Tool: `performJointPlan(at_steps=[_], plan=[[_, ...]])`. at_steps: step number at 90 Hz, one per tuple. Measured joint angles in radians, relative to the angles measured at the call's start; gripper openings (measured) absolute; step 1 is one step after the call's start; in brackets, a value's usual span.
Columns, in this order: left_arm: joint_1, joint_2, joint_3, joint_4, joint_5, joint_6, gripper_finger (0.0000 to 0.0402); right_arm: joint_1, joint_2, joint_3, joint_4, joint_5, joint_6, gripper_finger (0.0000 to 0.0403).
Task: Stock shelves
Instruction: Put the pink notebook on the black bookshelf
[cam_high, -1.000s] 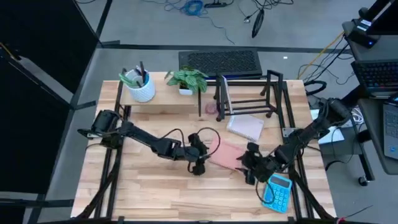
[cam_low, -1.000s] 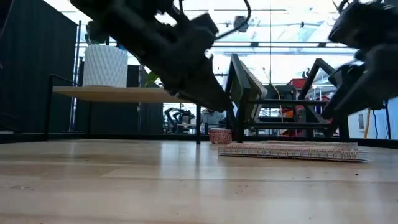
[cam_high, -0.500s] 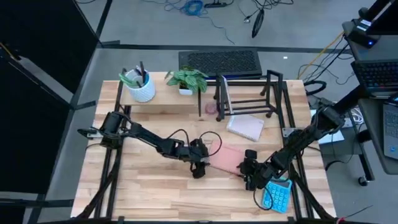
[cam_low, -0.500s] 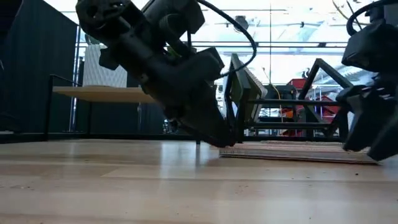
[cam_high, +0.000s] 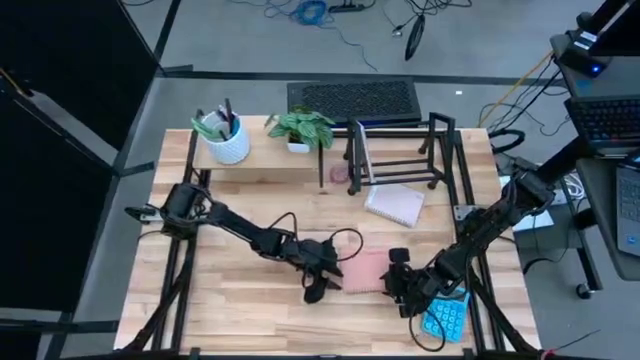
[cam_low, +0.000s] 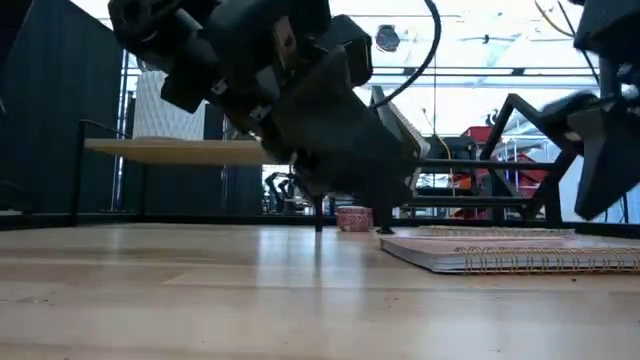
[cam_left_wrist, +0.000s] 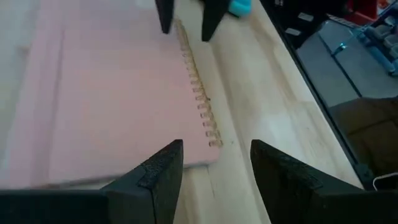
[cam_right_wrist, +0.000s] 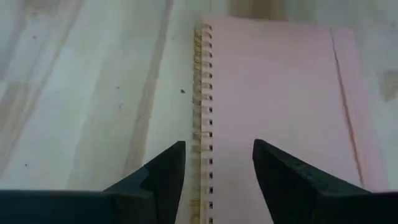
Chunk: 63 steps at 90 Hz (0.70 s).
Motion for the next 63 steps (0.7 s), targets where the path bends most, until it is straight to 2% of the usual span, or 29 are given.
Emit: performJointPlan(at_steps=[9, 19, 28, 46, 63], plan=[[0.023, -0.037, 0.023, -0.054, -0.013, 0.001, 0.0173, 0.017, 0.003, 0.0, -0.003, 0.055, 0.006, 0.0171], [0.057, -0.074, 0.026, -0.075, -0.109, 0.023, 0.0173, 0.034, 0.025, 0.0, 0.002, 0.127, 0.006, 0.0171], [0.09, -0.075, 0.027, -0.077, -0.176, 0.07, 0.0173, 0.039, 0.064, 0.0, 0.034, 0.132, 0.006, 0.0171], [0.15, 0.004, 0.024, -0.073, -0.184, 0.079, 0.0173, 0.062, 0.163, 0.007, 0.081, 0.144, -0.005, 0.0171], [0.151, 0.05, 0.027, -0.034, -0.176, 0.055, 0.0173, 0.066, 0.219, 0.094, -0.05, 0.184, -0.053, 0.0171]])
